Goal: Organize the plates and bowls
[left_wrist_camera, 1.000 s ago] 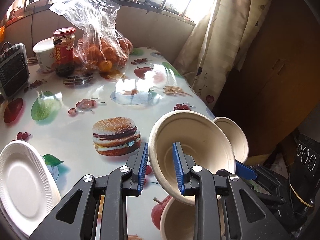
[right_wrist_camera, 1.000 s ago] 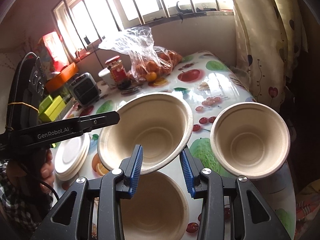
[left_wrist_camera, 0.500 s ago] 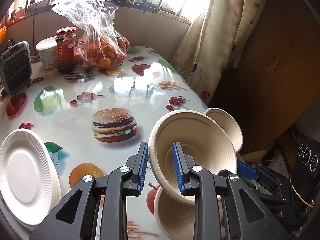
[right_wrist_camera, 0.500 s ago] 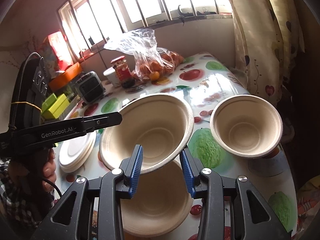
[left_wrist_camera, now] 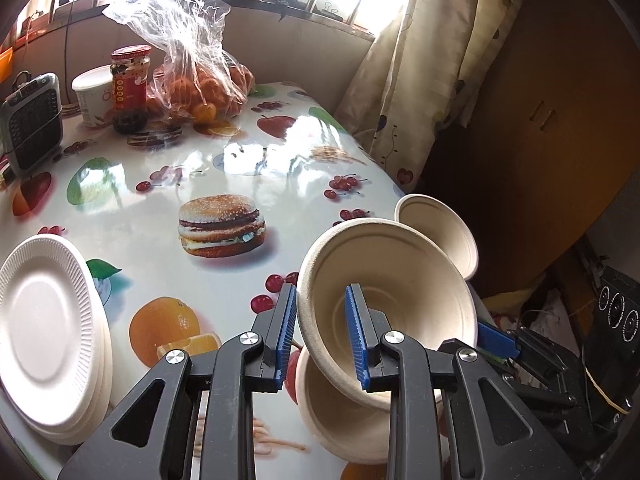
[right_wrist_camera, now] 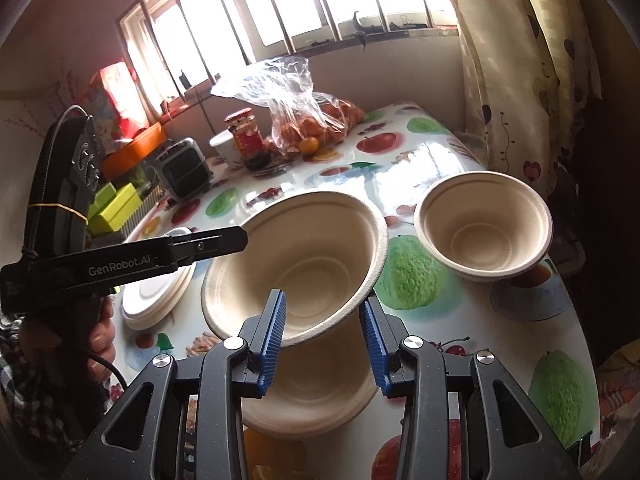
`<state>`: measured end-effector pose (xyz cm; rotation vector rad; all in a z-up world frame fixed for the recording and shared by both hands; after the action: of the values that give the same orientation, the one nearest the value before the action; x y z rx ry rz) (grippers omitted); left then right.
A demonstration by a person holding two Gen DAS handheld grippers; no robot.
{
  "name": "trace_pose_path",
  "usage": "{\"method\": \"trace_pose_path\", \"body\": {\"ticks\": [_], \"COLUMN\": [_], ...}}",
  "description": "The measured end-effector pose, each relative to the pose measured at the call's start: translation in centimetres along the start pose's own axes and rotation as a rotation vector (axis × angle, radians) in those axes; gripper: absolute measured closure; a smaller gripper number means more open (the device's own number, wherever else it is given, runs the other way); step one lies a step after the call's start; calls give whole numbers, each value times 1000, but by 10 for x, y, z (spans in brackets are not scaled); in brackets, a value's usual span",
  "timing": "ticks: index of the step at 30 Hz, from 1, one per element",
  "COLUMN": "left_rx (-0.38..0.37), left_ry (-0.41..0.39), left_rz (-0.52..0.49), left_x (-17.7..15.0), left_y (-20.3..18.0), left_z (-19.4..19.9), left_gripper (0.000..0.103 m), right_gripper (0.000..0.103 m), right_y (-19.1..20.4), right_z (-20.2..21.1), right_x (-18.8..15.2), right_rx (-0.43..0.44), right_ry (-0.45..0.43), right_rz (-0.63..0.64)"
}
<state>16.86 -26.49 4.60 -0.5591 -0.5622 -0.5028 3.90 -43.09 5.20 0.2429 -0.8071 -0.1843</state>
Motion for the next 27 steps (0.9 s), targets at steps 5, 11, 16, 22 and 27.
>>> {"method": "trace_pose_path", "body": {"ticks": [5, 11, 16, 22, 27], "left_rx": [0, 3, 2, 8, 11], "left_ry": [13, 21, 18, 28, 34], "left_rz": [5, 6, 3, 3, 6], "left_x": [-8, -18, -20, -26, -31], "left_y": [0, -1, -2, -4, -5], "left_z": [1, 2, 5, 7, 6], "left_gripper": [77, 77, 77, 77, 77], "right_gripper": [65, 65, 65, 65, 65], "right_y": [0, 1, 2, 2, 4], "right_z": [5, 8, 11, 13, 15], "right_x": [-9, -18, -21, -23, -26], "right_rx": [4, 3, 3, 2, 3], "right_ry": [3, 11, 3, 8, 8], "right_rz": [-5, -9, -11, -12, -12]}}
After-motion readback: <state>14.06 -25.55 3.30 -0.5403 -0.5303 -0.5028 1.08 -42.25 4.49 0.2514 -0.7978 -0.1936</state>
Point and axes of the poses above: each gripper's, at about its wrist camera, not at the fingertips, and z roughly against the way its jaws point, y to its left, x to its top, the point moved 3 cm from there along -z, roughly the way its jaws point, and after that the axes turned 1 degree about -x, right-handed, at the moved point
